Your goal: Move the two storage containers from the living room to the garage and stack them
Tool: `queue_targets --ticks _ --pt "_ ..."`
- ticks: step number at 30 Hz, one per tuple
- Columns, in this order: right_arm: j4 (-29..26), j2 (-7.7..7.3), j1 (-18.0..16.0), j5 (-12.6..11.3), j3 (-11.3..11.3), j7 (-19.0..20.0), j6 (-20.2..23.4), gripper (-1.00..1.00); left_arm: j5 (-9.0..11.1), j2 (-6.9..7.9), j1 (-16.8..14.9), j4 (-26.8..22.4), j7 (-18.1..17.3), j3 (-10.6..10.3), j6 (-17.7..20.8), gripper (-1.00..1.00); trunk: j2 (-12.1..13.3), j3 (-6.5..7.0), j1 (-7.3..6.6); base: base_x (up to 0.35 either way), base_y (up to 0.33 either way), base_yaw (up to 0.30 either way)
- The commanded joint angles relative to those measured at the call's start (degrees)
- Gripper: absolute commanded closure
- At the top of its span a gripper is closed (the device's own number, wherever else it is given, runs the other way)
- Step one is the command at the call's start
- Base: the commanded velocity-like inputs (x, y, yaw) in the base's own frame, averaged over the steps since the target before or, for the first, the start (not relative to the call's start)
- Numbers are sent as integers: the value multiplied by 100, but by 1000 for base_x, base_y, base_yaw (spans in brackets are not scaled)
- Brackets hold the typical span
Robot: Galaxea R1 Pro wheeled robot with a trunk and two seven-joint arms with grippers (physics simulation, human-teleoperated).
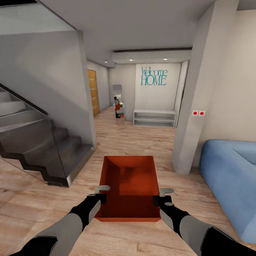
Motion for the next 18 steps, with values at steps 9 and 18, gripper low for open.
queue_targets --ticks 9,18 --pt "11 -142 -5 -40 -24 -38 -36 100 -81 153 -3 -23 158 20 44 100 -10 -11 6 322 0 0" --pt "11 -151 -5 -38 -26 -38 -36 100 -77 191 -3 -30 115 28 43 100 -10 -11 6 323 0 0"
